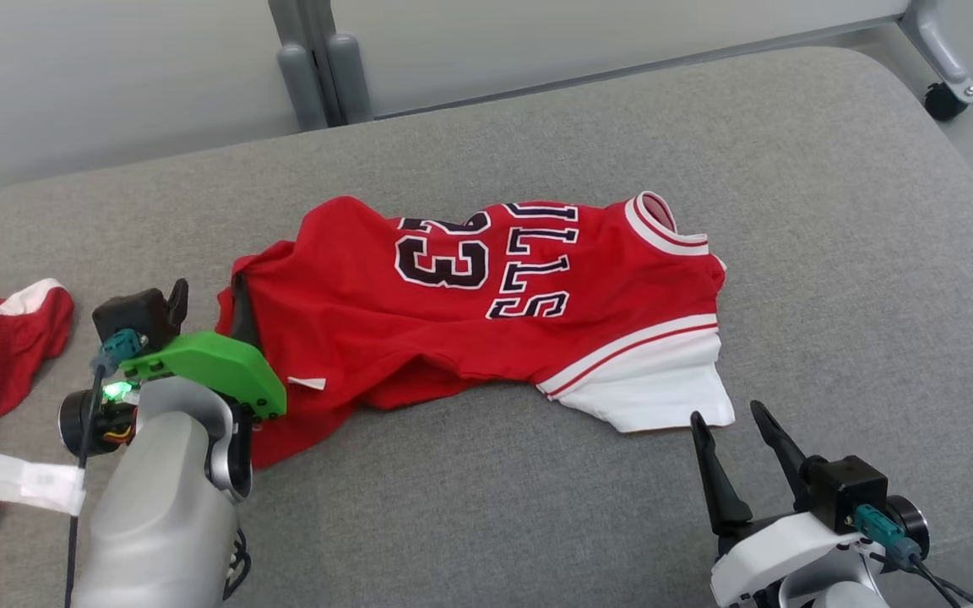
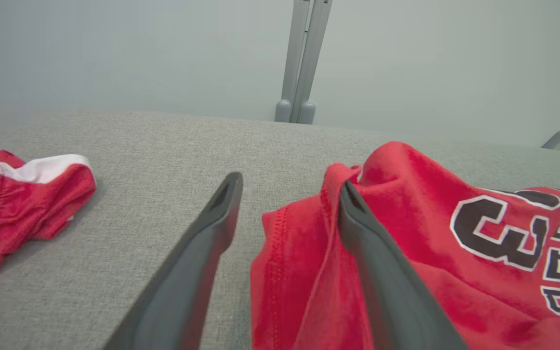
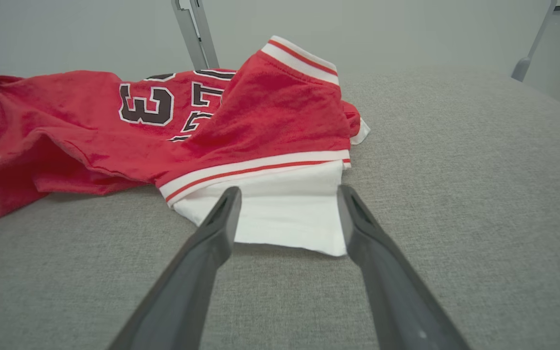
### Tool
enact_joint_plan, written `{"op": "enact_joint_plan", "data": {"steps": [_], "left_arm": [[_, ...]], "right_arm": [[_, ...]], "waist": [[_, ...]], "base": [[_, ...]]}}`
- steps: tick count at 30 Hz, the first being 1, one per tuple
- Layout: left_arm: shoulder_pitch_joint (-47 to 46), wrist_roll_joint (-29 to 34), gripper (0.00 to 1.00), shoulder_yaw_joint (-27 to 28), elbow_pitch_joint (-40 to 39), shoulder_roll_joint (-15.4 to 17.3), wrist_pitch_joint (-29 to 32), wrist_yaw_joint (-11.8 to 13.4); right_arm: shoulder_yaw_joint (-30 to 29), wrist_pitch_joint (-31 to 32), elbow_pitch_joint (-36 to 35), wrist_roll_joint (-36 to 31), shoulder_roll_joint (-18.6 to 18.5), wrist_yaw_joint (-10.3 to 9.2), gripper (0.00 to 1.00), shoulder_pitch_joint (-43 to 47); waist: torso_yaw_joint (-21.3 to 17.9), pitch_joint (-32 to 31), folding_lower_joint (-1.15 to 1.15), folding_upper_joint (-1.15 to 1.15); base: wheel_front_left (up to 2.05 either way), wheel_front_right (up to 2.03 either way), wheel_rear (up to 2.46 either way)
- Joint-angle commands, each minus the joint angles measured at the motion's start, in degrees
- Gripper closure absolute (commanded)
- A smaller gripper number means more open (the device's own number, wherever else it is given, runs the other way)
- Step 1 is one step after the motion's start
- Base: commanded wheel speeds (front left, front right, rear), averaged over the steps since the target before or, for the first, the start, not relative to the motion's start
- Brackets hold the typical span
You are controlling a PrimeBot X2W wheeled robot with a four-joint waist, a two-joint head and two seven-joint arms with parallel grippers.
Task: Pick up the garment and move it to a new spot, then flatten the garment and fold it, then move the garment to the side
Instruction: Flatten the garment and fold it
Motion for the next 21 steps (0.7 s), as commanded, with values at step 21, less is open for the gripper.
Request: {"op": "enact_joint_plan", "data": {"steps": [21], "left_arm": [[24.4,9.4,0.0,8.2,-28.8,-1.5,0.0,-1.1]], "right_arm": [[-3.7,0.3,0.6,0.6,-0.2,-0.09,0.0,2.6]], "waist": [[3.9,-6.1,0.0,0.0]], "base": [[0.0,0.0,0.0]]}}
